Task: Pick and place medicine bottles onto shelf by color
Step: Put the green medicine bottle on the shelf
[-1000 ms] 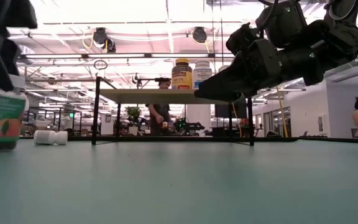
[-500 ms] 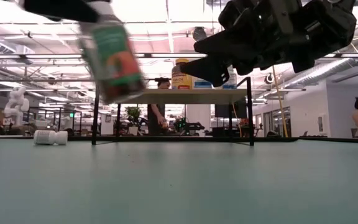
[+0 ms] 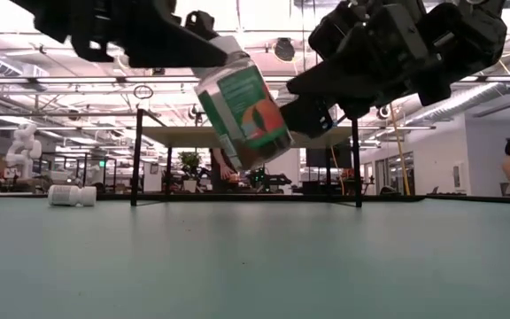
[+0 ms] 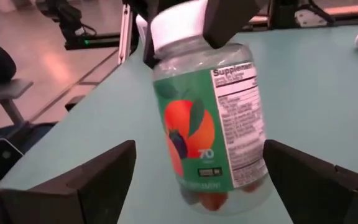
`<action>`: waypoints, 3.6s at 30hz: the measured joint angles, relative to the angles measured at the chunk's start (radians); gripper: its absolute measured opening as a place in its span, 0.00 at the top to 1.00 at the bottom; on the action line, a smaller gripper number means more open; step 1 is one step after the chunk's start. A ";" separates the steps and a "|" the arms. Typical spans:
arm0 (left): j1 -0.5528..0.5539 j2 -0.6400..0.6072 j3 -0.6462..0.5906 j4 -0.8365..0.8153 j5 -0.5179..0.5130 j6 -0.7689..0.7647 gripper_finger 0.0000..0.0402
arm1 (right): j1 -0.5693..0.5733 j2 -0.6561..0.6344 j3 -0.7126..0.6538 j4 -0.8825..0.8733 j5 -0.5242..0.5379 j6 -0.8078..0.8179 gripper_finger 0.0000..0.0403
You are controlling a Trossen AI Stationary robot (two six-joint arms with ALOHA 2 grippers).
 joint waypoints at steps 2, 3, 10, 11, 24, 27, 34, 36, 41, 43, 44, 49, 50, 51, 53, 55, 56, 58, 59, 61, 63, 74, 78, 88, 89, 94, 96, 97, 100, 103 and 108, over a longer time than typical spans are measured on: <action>0.015 0.018 0.000 0.036 0.023 -0.008 0.42 | 0.000 0.001 0.000 -0.005 0.000 -0.002 0.14; 0.020 0.030 0.000 0.065 0.028 -0.008 0.42 | 0.000 0.001 0.000 -0.004 -0.001 -0.002 0.14; 0.048 0.103 0.000 0.230 0.086 0.005 0.37 | 0.001 0.001 0.000 -0.015 0.036 -0.047 0.14; 0.051 0.112 0.000 0.247 0.089 0.005 0.38 | 0.005 0.001 -0.001 -0.016 0.080 -0.046 0.15; 0.066 0.056 0.004 0.341 -0.096 -0.329 0.15 | 0.025 0.004 -0.003 -0.032 0.506 -0.173 0.48; 0.064 0.052 0.002 0.284 -0.100 -0.350 0.06 | 0.039 0.002 -0.001 0.006 0.498 -0.197 0.54; 0.060 0.050 0.001 0.162 -0.163 -0.410 0.03 | 0.040 0.002 -0.001 0.001 0.450 -0.221 0.65; 0.059 0.042 0.002 0.148 -0.207 -0.438 0.05 | 0.027 0.002 -0.002 -0.008 0.450 -0.214 0.67; 0.056 0.016 0.002 0.073 -0.282 -0.484 0.10 | -0.019 0.002 -0.002 -0.027 0.411 -0.116 0.64; 0.057 -0.003 0.002 0.023 -0.299 -0.499 0.11 | -0.038 0.002 -0.002 -0.023 0.359 -0.066 0.59; 0.057 -0.010 0.002 0.010 -0.307 -0.513 0.12 | -0.044 0.002 -0.001 -0.013 0.341 -0.041 0.56; 0.057 -0.027 0.002 -0.040 -0.332 -0.542 0.15 | -0.047 0.022 0.047 -0.061 0.345 -0.011 0.36; 0.057 -0.029 0.002 -0.040 -0.333 -0.542 0.16 | -0.045 0.037 0.060 -0.063 0.344 -0.004 0.31; 0.057 -0.028 0.002 -0.041 -0.333 -0.542 0.17 | -0.043 0.054 0.070 -0.069 0.344 0.003 0.27; 0.057 -0.027 0.002 -0.045 -0.333 -0.543 0.18 | -0.039 0.104 0.106 -0.072 0.344 0.025 0.20; 0.057 -0.027 0.002 -0.050 -0.333 -0.543 0.19 | -0.040 0.161 0.139 -0.083 0.344 0.058 0.14; 0.057 -0.027 0.002 -0.055 -0.333 -0.548 0.19 | -0.041 0.189 0.154 -0.099 0.344 0.075 0.13; 0.057 -0.027 0.002 -0.081 -0.333 -0.571 0.20 | -0.044 0.239 0.192 -0.131 0.324 0.088 0.12; 0.056 -0.027 0.002 -0.091 -0.333 -0.589 0.20 | -0.047 0.251 0.206 -0.150 0.300 0.079 0.12; 0.057 -0.027 0.002 -0.120 -0.333 -0.631 0.21 | -0.053 0.282 0.228 -0.196 0.241 0.080 0.16; 0.057 -0.027 0.002 -0.160 -0.333 -0.679 0.21 | -0.053 0.300 0.237 -0.226 0.239 0.077 0.21; 0.055 -0.090 0.002 -0.298 -0.333 -0.890 0.25 | -0.053 0.222 0.249 -0.269 0.298 -0.003 0.34; 0.030 -0.180 0.001 -0.320 -0.368 -0.871 0.30 | -0.044 0.160 0.197 -0.197 0.315 -0.012 0.34; -0.133 -0.220 0.001 -0.161 -0.706 -0.560 0.40 | 0.011 -0.007 -0.154 0.489 0.274 -0.093 0.34; -0.128 -0.200 0.003 -0.118 -0.687 -0.519 0.40 | 0.020 -0.010 -0.168 0.524 0.244 -0.107 0.34; -0.081 -0.055 0.003 0.135 -0.481 -0.319 0.40 | 0.078 -0.007 -0.149 0.551 0.211 -0.197 0.34; -0.067 0.011 0.002 0.223 -0.392 -0.257 0.40 | 0.095 -0.003 -0.134 0.547 0.213 -0.242 0.34; -0.062 0.043 0.002 0.274 -0.343 -0.232 0.40 | 0.100 -0.002 -0.129 0.544 0.220 -0.248 0.34; -0.065 0.114 0.000 0.396 -0.238 -0.133 0.40 | 0.104 -0.004 -0.118 0.524 0.249 -0.247 0.34; -0.073 0.162 -0.002 0.527 -0.232 -0.051 0.40 | 0.096 -0.004 -0.114 0.510 0.222 -0.232 0.33; -0.053 0.189 -0.002 0.622 -0.251 -0.060 0.40 | 0.092 -0.006 -0.103 0.498 0.233 -0.212 0.33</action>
